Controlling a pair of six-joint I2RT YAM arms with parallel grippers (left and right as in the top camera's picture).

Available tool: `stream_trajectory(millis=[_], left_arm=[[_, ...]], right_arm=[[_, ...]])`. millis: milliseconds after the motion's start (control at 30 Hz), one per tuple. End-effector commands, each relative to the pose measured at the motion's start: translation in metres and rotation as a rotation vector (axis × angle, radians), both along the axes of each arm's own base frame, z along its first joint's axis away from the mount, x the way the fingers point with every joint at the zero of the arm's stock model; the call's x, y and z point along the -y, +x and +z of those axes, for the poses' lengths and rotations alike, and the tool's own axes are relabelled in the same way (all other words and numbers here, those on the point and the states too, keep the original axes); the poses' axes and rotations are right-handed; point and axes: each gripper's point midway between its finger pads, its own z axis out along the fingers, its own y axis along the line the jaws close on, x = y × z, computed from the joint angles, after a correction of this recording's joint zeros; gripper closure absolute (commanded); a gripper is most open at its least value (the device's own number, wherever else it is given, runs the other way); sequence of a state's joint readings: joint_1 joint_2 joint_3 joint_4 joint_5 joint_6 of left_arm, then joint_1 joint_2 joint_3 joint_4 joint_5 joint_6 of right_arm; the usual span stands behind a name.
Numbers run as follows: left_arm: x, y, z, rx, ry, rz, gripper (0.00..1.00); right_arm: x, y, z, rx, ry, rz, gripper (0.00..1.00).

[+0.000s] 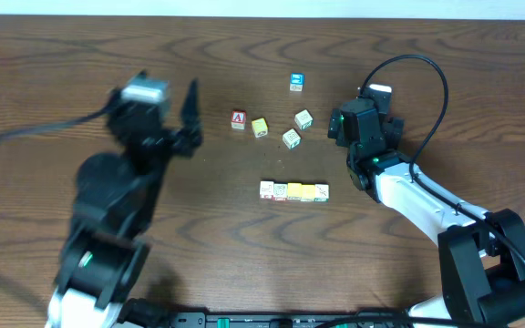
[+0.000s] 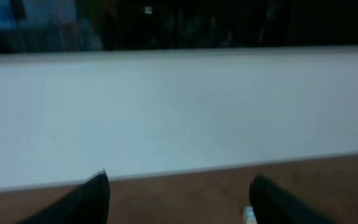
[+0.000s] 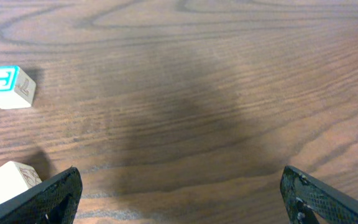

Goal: Lift 5 blocks

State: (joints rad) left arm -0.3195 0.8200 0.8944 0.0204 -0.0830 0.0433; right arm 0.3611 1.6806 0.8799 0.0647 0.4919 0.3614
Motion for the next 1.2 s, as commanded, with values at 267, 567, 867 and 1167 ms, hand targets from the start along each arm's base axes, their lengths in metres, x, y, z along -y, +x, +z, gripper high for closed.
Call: stream_trajectory(millis=[267, 567, 867, 1167], left_arm=[[-0.045, -0.068, 0.006, 0.239, -0.026, 0.056, 0.27], [-0.058, -0.098, -0.030, 0.452, -0.073, 0.094, 0.27], [-0.069, -0.101, -0.066, 0.451, -0.066, 0.143, 0.27], [-0.076, -0.091, -0.103, 0.366, -0.080, 0.172, 0.27]], right_arm=[[0.012, 0.001, -0.001, -0.003, -0.022, -0.032, 0.01], [0.012, 0.001, -0.001, -0.003, -0.022, -0.031, 0.01], [0.012, 0.001, -0.001, -0.003, -0.022, -0.031, 0.01], [0.012, 0.001, -0.001, -0.003, -0.022, -0.031, 0.01]])
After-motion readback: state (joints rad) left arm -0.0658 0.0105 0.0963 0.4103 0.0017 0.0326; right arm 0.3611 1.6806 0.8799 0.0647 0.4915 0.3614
